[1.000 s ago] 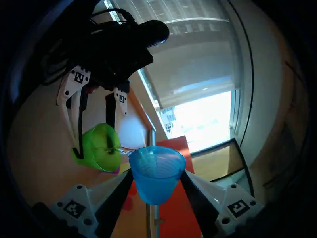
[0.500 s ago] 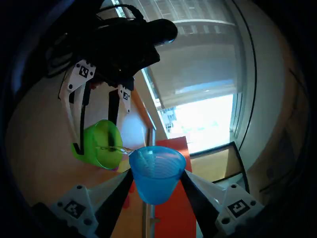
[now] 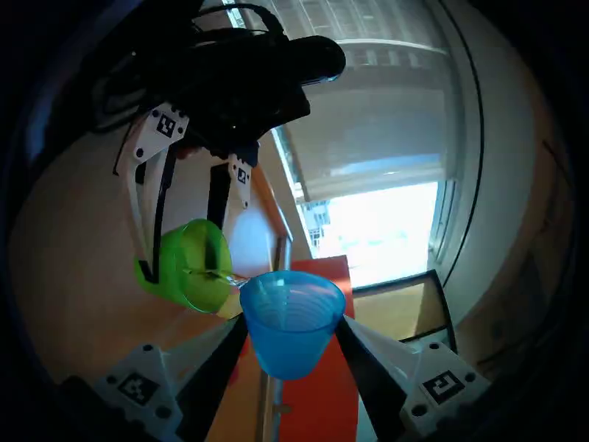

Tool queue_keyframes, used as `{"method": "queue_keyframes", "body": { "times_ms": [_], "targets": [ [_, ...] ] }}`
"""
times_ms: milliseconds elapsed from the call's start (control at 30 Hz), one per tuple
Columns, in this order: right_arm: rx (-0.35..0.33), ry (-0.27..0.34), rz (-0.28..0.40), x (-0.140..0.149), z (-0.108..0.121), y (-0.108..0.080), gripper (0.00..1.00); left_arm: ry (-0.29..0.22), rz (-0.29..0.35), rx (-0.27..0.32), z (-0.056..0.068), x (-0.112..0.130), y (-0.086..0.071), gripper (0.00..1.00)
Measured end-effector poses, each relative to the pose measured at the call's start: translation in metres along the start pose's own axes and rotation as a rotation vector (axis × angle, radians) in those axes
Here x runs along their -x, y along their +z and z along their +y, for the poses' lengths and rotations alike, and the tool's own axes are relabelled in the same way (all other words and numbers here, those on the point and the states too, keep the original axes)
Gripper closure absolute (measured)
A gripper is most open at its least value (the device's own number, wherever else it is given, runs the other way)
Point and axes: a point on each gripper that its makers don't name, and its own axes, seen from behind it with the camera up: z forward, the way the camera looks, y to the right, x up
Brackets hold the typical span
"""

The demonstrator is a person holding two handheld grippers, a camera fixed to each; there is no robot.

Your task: Pour water

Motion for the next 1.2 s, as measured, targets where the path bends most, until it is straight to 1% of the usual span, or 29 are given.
{"method": "queue_keyframes", "body": {
  "times_ms": [500, 700, 1200],
  "targets": [
    [0.0, -0.046, -0.005, -0.004, -0.002, 0.001, 0.12, -0.002, 0.001, -0.006, -0.003, 0.001, 0.0, 0.15],
    [-0.005, -0.079, -0.011, -0.005, -0.006, 0.001, 0.12, -0.003, 0.002, -0.007, -0.004, 0.001, -0.001, 0.15],
    [0.001, -0.135, -0.016, -0.011, -0.012, -0.002, 0.12, -0.007, 0.001, -0.011, -0.006, 0.003, 0.0, 0.15]
  ]
}}
